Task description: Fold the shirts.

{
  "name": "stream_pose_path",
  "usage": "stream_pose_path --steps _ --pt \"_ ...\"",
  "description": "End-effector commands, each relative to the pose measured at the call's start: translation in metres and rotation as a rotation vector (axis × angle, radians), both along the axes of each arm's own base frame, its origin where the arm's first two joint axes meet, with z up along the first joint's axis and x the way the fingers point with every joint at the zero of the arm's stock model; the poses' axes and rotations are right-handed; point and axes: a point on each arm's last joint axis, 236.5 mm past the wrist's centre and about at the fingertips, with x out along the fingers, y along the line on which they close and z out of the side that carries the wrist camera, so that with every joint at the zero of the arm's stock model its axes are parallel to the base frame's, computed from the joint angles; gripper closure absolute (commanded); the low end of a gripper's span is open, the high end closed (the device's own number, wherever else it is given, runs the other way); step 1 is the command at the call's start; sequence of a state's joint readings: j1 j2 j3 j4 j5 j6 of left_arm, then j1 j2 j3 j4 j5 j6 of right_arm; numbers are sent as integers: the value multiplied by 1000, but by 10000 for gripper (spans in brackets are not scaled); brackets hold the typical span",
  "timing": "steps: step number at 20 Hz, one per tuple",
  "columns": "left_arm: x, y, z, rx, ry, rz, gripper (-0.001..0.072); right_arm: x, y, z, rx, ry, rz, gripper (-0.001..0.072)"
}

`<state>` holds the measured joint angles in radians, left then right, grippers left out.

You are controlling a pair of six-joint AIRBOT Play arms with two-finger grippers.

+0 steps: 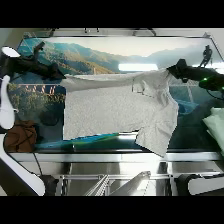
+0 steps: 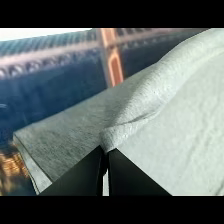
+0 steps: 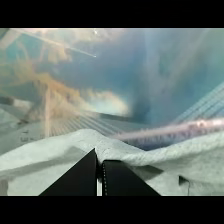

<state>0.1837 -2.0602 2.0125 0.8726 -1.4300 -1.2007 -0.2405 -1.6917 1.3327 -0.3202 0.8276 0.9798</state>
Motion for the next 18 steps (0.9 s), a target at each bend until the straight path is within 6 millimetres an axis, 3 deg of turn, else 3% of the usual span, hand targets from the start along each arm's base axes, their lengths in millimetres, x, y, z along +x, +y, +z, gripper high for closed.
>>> stream_pose_path --steps 1,4,7,9,14,18 --pt "14 -10 -29 15 26 31 690 12 5 -16 -33 -34 78 695" --pt "9 -12 -32 25 18 24 690 -2 -5 -18 -80 -40 151 695" --pt "-6 -8 -35 13 76 -4 690 -38 -16 -53 -189 67 282 695" --pt "-9 -8 -34 11 85 -8 691 -52 -26 -72 -241 122 304 695" --pt "-26 13 -50 109 167 -12 691 -66 -35 -104 -271 203 319 695" --pt "-37 21 -56 149 211 -29 691 -70 -31 -114 -244 237 323 695"
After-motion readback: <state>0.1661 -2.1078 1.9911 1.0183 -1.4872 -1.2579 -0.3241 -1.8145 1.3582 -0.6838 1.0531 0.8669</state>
